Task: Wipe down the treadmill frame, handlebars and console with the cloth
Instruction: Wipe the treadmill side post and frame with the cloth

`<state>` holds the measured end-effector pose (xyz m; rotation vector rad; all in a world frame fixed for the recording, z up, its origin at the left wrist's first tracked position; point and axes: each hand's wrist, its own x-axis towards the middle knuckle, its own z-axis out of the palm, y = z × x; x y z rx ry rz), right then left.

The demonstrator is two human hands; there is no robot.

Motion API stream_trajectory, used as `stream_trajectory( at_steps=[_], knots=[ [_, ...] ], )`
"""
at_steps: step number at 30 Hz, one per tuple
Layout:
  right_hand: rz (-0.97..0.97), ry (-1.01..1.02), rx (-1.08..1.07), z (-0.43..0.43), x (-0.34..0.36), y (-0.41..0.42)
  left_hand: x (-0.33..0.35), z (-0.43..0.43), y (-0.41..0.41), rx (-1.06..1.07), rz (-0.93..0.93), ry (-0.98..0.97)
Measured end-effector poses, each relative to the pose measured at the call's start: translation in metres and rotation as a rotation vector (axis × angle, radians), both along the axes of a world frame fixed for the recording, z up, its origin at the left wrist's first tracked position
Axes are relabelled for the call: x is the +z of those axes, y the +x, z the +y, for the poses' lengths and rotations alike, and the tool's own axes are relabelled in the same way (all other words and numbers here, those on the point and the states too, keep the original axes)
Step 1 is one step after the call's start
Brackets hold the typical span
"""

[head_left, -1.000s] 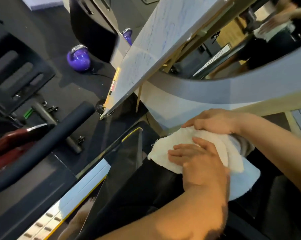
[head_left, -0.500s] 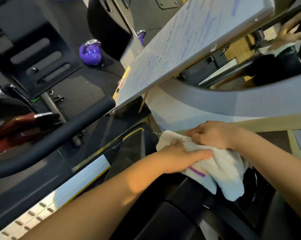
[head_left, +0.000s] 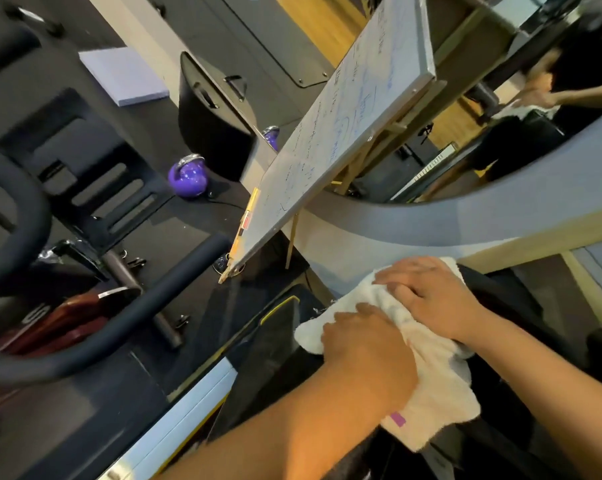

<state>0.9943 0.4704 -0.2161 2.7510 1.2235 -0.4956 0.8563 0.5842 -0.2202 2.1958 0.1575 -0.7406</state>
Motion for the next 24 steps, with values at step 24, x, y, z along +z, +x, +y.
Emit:
stream_trajectory(
  at_steps=[24],
  knots=[
    [-0.074,0.066,0.141,-0.021,0.001,-0.024,-0.018,0.016,0.014,-0.099,-0.209,-0.304]
  ],
)
